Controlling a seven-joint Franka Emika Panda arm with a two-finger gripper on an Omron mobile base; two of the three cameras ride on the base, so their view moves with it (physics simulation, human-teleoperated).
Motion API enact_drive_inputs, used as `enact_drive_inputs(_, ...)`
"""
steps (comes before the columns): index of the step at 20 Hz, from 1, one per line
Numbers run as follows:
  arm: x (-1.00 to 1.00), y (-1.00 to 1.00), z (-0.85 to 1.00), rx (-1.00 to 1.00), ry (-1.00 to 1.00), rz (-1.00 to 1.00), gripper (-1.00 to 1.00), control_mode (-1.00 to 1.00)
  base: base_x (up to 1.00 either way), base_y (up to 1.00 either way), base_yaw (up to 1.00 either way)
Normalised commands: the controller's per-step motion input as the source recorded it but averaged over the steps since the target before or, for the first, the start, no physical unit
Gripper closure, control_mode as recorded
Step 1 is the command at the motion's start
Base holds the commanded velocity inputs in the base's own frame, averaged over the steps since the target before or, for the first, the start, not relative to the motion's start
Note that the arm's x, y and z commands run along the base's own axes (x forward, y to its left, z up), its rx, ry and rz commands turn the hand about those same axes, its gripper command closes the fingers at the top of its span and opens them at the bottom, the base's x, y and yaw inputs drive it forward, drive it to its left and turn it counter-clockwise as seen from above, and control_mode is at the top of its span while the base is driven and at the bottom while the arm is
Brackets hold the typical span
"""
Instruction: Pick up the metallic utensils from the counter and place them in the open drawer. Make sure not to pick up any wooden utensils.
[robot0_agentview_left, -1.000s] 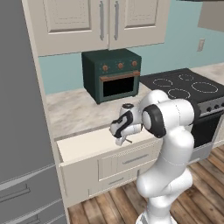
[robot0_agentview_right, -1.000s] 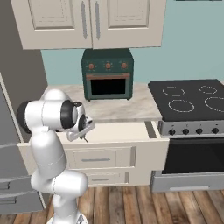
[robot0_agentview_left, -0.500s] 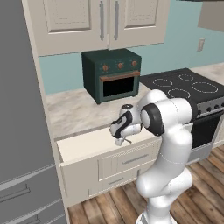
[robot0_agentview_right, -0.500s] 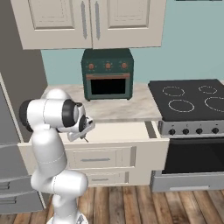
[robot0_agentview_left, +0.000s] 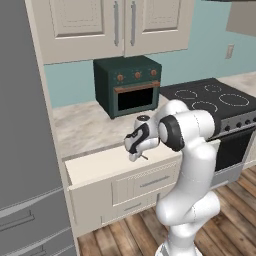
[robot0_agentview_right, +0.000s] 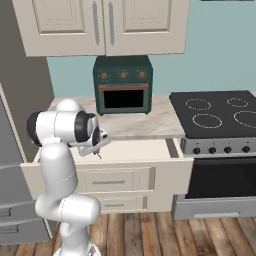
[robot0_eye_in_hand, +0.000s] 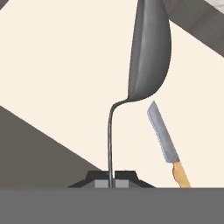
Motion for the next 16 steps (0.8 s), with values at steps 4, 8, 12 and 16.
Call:
enact_drive_inputs(4, 0.04, 0.0, 0.0, 0.0, 0.01, -0.1, 1.0, -1.0, 0.0, 0.0, 0.0)
enact_drive_inputs(8, 0.02, 0.0, 0.0, 0.0, 0.0, -0.14, 1.0, -1.0, 0.0, 0.0, 0.0)
enact_drive_inputs(12, 0.01, 0.0, -0.17, 0.0, 0.0, -0.14, 1.0, -1.0, 0.0, 0.0, 0.0)
enact_drive_inputs(16, -0.07, 0.0, -0.27, 0.0, 0.0, -0.09, 1.0, -1.0, 0.0, 0.0, 0.0)
